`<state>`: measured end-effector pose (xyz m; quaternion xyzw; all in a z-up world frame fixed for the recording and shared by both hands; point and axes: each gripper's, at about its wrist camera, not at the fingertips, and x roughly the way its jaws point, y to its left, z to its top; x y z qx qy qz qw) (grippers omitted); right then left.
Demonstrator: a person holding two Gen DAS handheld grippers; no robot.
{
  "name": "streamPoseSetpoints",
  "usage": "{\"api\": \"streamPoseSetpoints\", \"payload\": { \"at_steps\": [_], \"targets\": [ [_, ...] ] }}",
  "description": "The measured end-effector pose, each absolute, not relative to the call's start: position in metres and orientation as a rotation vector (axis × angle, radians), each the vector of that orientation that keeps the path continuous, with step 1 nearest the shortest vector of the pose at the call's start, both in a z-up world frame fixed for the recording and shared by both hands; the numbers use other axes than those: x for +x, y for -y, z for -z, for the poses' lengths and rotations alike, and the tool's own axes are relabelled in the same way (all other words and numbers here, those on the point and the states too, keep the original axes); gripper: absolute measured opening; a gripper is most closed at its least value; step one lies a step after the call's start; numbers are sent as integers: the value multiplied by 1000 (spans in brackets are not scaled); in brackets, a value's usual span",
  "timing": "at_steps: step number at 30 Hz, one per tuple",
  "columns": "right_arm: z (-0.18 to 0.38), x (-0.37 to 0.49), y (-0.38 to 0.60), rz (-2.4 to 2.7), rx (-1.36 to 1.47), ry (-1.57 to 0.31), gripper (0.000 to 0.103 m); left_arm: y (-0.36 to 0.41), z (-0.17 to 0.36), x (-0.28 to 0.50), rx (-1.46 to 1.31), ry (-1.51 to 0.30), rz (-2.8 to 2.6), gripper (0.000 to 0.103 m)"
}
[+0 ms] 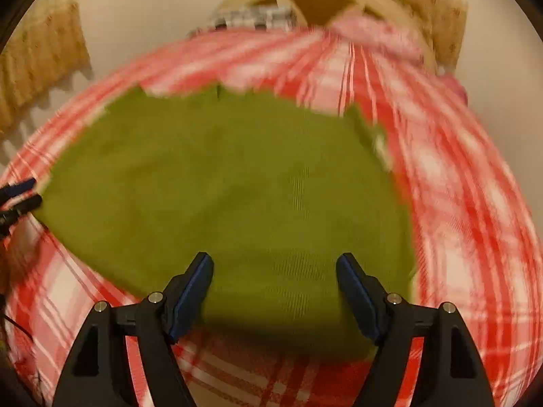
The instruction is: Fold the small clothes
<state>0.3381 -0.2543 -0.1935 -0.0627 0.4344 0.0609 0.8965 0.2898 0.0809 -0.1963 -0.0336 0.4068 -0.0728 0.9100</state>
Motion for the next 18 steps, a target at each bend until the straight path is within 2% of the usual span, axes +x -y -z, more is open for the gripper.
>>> {"api": "streamPoseSetpoints", "payload": {
  "at_steps": [4,8,12,14,18],
  "targets": [
    [182,331,255,-115,-101,-893,77,-80,199,290,-76,-838,163,82],
    [158,328,210,-221,-161,-807,77,-79,200,288,-81,-843,159,83],
    [191,348,181,-298,-164,-918,78,-87,197,279,-113,-830,168,83],
    [199,341,178,-285,-209,-862,81,-94,198,274,-129,-833,163,83],
    [188,337,176,-252,-196,-869,81,-105,199,272,-187,-831,162,83]
  ]
}}
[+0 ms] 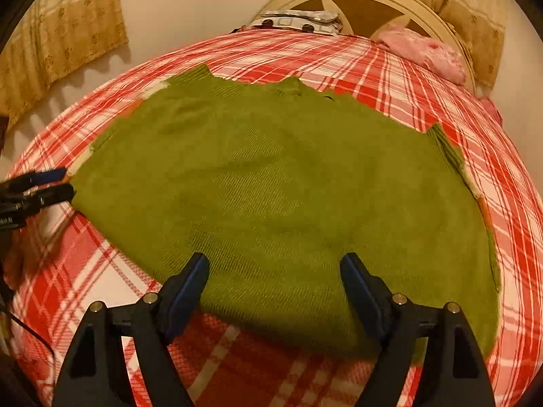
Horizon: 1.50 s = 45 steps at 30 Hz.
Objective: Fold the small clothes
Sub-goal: 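Move both grippers to the striped sleeve edge and grasp the folded sweater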
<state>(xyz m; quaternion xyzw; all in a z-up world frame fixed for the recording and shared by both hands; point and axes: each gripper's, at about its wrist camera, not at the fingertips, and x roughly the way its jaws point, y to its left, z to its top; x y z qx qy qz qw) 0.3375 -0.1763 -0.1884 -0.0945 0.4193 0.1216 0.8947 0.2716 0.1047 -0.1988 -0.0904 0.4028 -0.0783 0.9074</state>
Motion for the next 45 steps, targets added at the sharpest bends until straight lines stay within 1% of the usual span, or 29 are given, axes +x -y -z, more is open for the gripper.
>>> {"api": "streamPoseSetpoints", "payload": {
  "at_steps": [4,6,7,8,13,19,23,26,31,39,42,44,45],
  "targets": [
    [174,340,139,-317,-227,-820,81,-107,199,273,-203,-840,157,83],
    [189,350,125,-329,-258,-884,81,-109,196,269,-189,-835,156,83],
    [199,354,121,-317,-275,-910,84,-111,194,266,-180,-832,154,83],
    [200,352,119,-309,-281,-877,86,-114,193,264,-176,-829,154,83],
    [193,346,122,-295,-295,-857,86,-150,184,257,-137,-799,119,83],
    [185,327,76,-347,-441,-761,86,-180,177,272,-113,-783,27,83],
    [192,310,30,-386,-612,-682,86,-185,177,282,-126,-778,34,83],
    [199,298,0,-453,-701,-644,86,-188,182,296,-176,-808,77,83],
    [203,295,-25,-437,-761,-597,86,-186,183,310,-201,-823,128,83],
    [202,312,-35,-396,-744,-575,86,-184,186,338,-265,-825,239,83],
    [202,316,-36,-345,-723,-552,83,-182,188,354,-312,-842,286,83],
    [204,316,-35,-348,-712,-562,75,-179,188,364,-328,-845,313,83],
    [204,317,-35,-354,-710,-565,74,-176,187,372,-344,-846,336,83]
  ]
}}
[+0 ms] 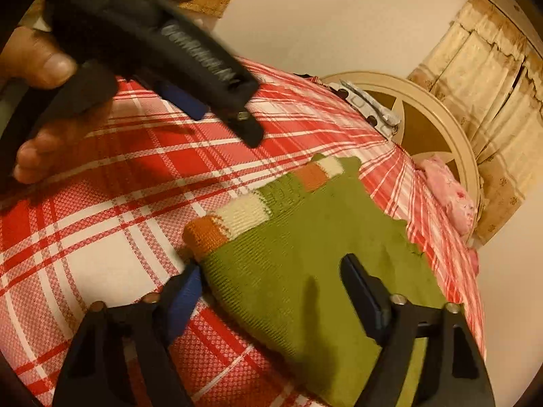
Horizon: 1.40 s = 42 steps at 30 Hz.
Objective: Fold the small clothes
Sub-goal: 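Move both grippers to the striped sleeve edge and grasp the folded sweater, then lift the edge with both grippers, fold it over the other half, release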
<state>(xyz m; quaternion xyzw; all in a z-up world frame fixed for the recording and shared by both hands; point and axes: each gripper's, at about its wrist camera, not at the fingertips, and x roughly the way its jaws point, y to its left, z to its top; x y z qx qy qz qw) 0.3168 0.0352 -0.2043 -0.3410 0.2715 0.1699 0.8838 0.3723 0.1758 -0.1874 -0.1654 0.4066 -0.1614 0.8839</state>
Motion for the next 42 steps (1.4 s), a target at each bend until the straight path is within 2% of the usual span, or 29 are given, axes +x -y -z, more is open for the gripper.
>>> {"api": "streamPoseSetpoints", "payload": {
  "at_steps": [4,13,15,17,22,26,28,30,31,33,34,35,37,42],
  "targets": [
    [206,318,-35,-376,-701,-580,67,-162,186,398,-382,-849,408,83],
    [208,318,-35,-380,-689,-585,66,-139,199,437,-371,-897,428,83],
    [208,316,-36,-395,-682,-592,59,-140,203,444,-388,-905,435,83],
    [206,316,-35,-423,-661,-613,44,-139,205,448,-411,-916,454,83],
    [202,318,-31,-449,-614,-640,36,-139,207,458,-450,-913,485,82],
    [204,321,-31,-454,-612,-651,35,-141,210,461,-487,-900,506,81],
    [206,320,-35,-453,-625,-652,35,-141,211,459,-489,-892,507,75],
    [208,319,-36,-450,-634,-654,35,-141,212,460,-499,-900,530,56],
    [208,319,-36,-450,-635,-654,35,-140,214,462,-501,-908,540,50],
    [208,318,-36,-451,-636,-657,34,-137,215,462,-494,-915,551,25],
    [206,320,-36,-458,-631,-660,29,-137,214,461,-490,-910,557,20],
    [205,320,-36,-470,-624,-665,21,-136,212,459,-485,-897,558,19],
    [202,319,-33,-486,-599,-669,14,-136,208,456,-480,-869,569,18],
    [192,324,-21,-501,-514,-695,10,-138,209,457,-501,-878,581,17]
  ]
}}
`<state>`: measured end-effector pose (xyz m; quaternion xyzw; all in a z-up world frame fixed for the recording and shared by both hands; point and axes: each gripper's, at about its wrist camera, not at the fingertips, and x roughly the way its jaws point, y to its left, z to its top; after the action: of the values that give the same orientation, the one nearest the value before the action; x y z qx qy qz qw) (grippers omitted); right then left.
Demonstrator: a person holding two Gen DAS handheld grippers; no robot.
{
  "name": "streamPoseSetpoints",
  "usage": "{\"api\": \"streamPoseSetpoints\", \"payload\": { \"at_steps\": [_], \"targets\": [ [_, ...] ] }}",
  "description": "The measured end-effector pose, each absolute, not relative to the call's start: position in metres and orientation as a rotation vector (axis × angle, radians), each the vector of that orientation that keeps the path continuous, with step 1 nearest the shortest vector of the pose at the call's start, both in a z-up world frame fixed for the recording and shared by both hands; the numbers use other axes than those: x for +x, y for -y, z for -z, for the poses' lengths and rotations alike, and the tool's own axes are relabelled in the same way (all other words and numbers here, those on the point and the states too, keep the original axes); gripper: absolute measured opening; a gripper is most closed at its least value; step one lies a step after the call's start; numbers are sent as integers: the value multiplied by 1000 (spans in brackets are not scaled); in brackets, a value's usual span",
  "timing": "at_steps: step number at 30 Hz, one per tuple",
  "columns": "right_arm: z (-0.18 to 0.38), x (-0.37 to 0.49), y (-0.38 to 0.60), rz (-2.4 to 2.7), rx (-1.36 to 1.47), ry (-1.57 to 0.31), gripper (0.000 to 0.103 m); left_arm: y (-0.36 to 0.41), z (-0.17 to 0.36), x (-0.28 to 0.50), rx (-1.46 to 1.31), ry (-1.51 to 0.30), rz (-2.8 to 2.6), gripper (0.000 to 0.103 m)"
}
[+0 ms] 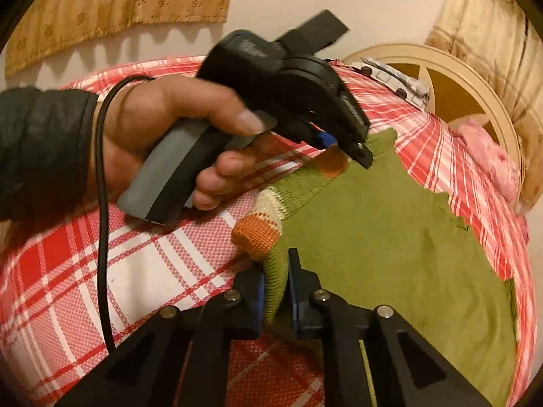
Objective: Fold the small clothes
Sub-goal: 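Lift the edge with both grippers, fold it over the other half, release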
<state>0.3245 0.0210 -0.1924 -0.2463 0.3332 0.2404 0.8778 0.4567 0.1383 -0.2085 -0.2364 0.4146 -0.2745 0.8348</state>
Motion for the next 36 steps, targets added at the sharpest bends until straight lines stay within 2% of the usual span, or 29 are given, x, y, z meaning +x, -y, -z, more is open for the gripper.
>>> {"api": "streamPoseSetpoints", "payload": {
  "at_steps": [13,26,36],
  "targets": [
    [160,330,38,-464,-342,-670,9,-122,180,455,-584,-822,627,17],
    [131,323,127,-365,-206,-625,9,-30,126,452,-467,-757,721,16],
    [122,312,196,-284,-119,-607,8,26,115,463,-453,-768,752,13]
  ]
}}
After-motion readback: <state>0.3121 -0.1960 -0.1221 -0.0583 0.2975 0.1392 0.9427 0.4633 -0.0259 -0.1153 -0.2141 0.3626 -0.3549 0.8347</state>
